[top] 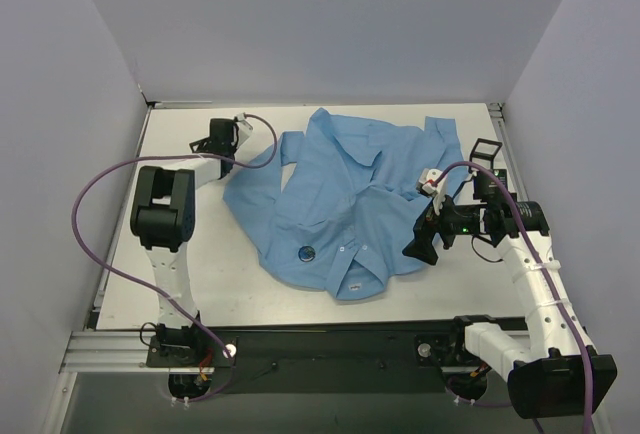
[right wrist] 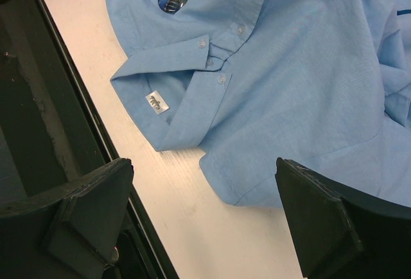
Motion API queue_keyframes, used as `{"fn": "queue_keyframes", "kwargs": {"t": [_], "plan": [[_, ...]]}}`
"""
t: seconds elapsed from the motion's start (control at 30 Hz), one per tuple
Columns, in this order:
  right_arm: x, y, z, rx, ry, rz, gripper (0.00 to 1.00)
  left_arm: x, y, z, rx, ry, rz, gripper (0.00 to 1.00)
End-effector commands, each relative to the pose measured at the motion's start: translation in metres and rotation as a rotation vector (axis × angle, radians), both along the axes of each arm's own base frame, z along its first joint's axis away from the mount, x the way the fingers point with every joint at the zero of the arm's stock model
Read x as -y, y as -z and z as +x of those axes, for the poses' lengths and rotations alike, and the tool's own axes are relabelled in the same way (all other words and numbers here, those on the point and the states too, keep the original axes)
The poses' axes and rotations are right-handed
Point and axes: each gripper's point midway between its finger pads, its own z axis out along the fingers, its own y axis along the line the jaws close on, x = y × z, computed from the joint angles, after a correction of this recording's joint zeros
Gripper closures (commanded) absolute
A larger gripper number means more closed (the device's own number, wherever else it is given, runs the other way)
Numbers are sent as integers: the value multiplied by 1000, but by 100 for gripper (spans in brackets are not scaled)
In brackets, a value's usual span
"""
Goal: Remove the brooch from the garment
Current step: Place the brooch in the brooch box.
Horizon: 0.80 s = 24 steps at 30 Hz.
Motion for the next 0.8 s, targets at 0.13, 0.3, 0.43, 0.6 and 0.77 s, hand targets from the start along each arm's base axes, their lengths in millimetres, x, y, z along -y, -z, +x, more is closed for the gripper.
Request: {"fn": "queue_keyframes", "kwargs": {"t": [0.13,0.3,0.43,0.6,0.77], "plan": [[-2,0,-3,-17,-2,23,0,-1,-11,15,51,-16,-18,100],[-2,0,-3,-19,-2,23,0,0,-6,15,42,-16,-24,100],[-2,-1,-3,-16,-2,23,0,0,-2,14,31,-17,-27,100],[-2,0,-3,-23,-1,25,0,1,1,11,17,-16,-34,100],[-3,-1,-3,-24,-2,30,0,4,1,11,14,-10,-53,97]]}}
